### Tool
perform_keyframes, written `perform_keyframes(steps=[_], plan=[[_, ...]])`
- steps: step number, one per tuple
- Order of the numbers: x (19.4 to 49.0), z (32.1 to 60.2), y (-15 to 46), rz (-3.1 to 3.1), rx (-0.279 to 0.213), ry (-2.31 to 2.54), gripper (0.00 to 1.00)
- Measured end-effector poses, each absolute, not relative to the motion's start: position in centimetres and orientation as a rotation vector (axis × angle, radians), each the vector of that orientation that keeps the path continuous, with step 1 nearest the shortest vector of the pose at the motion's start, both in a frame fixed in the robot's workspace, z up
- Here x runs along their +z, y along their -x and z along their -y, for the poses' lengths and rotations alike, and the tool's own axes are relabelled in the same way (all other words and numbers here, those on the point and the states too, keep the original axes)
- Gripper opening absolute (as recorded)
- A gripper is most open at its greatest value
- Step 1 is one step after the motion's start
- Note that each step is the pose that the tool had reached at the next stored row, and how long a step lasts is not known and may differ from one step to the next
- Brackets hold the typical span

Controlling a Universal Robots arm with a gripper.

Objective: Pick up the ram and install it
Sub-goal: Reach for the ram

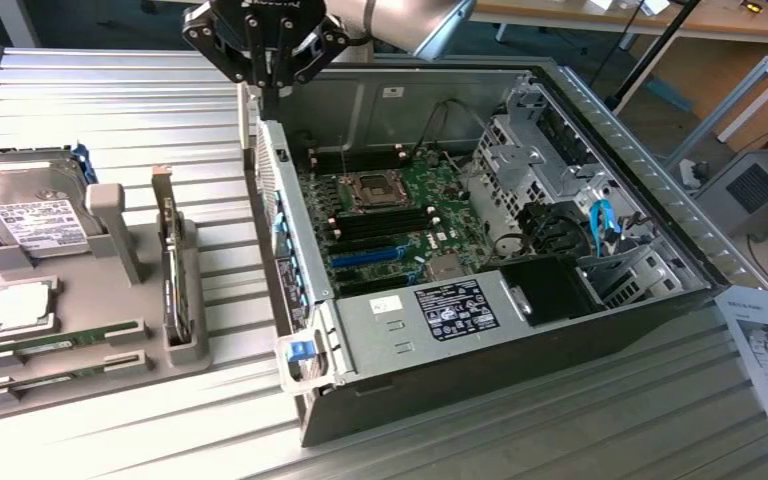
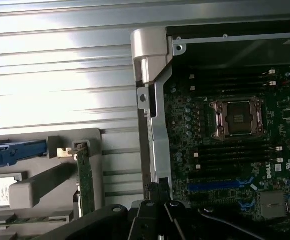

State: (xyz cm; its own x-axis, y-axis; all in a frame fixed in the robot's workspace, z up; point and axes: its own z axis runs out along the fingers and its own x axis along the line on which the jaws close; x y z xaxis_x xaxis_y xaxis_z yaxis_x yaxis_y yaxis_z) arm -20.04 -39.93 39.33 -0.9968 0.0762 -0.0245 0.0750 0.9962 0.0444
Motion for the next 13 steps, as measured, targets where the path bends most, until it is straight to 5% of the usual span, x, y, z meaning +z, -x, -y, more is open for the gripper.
perform_keyframes(steps=[13], plan=[[39.3, 39.9, 22.8, -3.113, 0.068, -0.118, 0.11]])
